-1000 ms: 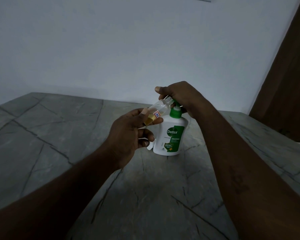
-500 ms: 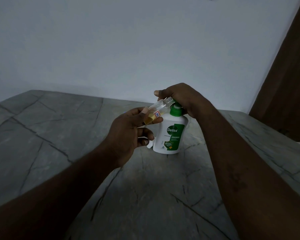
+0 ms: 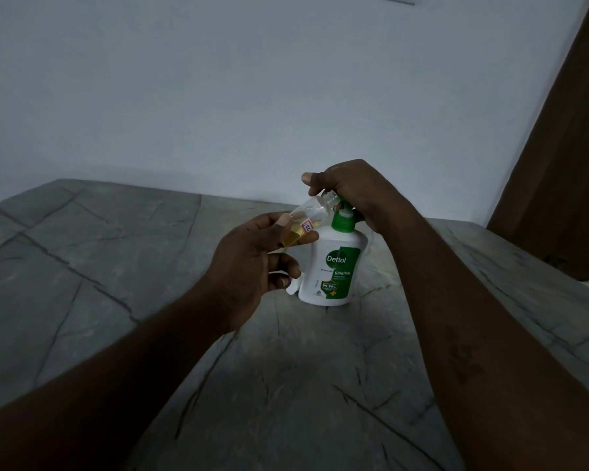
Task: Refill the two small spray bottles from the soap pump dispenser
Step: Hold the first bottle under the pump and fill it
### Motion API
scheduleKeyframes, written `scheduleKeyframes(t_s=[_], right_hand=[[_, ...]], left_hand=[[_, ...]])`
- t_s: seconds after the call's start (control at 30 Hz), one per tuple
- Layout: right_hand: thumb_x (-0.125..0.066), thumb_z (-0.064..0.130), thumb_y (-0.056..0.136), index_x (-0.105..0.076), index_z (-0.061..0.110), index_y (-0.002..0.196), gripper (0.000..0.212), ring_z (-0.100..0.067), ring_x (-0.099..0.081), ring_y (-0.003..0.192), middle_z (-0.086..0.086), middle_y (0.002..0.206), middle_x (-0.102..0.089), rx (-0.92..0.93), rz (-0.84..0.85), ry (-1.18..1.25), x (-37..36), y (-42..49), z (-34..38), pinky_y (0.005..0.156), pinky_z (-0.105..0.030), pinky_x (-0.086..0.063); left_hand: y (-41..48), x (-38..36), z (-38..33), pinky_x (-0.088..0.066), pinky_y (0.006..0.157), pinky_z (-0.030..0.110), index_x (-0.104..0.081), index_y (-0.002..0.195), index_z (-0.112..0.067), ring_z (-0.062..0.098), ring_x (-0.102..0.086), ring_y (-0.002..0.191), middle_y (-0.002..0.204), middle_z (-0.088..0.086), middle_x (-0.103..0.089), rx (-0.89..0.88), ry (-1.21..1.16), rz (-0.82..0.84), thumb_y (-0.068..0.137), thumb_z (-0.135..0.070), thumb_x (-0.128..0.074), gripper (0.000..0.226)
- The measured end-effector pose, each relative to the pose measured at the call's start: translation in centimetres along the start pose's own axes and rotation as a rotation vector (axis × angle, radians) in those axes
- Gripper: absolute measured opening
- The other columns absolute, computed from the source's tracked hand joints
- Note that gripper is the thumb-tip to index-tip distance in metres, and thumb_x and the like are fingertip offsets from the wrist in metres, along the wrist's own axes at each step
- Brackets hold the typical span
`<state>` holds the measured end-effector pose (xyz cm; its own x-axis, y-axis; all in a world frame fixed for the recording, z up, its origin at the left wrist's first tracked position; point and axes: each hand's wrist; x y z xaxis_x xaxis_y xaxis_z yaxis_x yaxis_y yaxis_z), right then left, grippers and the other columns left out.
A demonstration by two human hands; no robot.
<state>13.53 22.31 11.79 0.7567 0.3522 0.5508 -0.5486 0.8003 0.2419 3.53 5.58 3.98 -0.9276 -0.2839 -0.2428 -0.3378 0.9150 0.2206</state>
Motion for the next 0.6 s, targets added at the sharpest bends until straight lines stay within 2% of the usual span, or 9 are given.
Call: scheduleKeyframes(t_s=[0.13, 0.17, 0.37, 0.47, 0.6], right_hand=[[-0.083, 0.046, 0.076, -0.080, 0.014, 0.082, 0.032, -0.026, -0.068, 0.092, -0.008, 0.109, -0.076, -0.095, 0.079, 0.071, -0.23, 0.17, -0.58, 0.091, -0.045, -0.056], [-0.084, 0.046, 0.075, -0.080, 0.014, 0.082, 0.033, -0.027, -0.069, 0.095, -0.007, 0.110, -0.076, -0.105, 0.091, 0.084, -0.29, 0.25, -0.70, 0.093, -0.046, -0.056], [-0.076, 0.047, 0.086, -0.078, 0.016, 0.080, 0.031, -0.019, -0.062, 0.079, -0.001, 0.089, -0.071, -0.034, 0.071, 0.046, -0.22, -0.17, -0.45, 0.074, -0.033, -0.050], [-0.075, 0.051, 0.086, -0.077, 0.018, 0.074, 0.036, -0.021, -0.059, 0.078, -0.001, 0.084, -0.068, 0.007, 0.055, 0.058, -0.09, -0.35, -0.13, 0.075, -0.036, -0.048], [-0.073, 0.055, 0.086, -0.076, 0.016, 0.076, 0.040, -0.021, -0.060, 0.077, -0.002, 0.083, -0.068, 0.030, 0.053, 0.034, 0.07, -0.33, 0.17, 0.075, -0.038, -0.049]], left_hand=[[0.04, 0.13, 0.28, -0.040, 0.054, 0.027, -0.065, 0.122, -0.013, 0.020, -0.053, 0.060, 0.113, 0.010, -0.075, 0.007, -0.001, -0.005, 0.101, -0.023, -0.047, 0.030], [0.03, 0.15, 0.34, -0.040, 0.055, 0.027, -0.064, 0.123, -0.013, 0.020, -0.053, 0.060, 0.113, 0.009, -0.075, 0.009, 0.002, -0.002, 0.102, -0.023, -0.046, 0.030], [0.11, 0.24, 0.50, -0.041, 0.058, 0.029, -0.063, 0.126, -0.013, 0.019, -0.054, 0.062, 0.112, 0.007, -0.076, 0.018, 0.010, 0.014, 0.102, -0.017, -0.043, 0.031], [0.16, 0.36, 0.46, -0.041, 0.058, 0.029, -0.063, 0.127, -0.013, 0.019, -0.054, 0.062, 0.115, 0.008, -0.075, 0.012, -0.001, 0.030, 0.101, -0.016, -0.043, 0.033], [0.18, 0.40, 0.36, -0.040, 0.058, 0.029, -0.063, 0.126, -0.013, 0.019, -0.053, 0.061, 0.112, 0.007, -0.075, 0.005, -0.023, 0.031, 0.101, -0.014, -0.042, 0.033]])
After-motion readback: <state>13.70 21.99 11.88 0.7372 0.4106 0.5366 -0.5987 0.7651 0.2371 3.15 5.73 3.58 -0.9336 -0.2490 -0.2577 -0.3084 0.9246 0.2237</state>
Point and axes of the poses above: each hand's wrist, its own y-axis towards the middle knuckle, its own x-axis out of the back of the hand, z = x × y
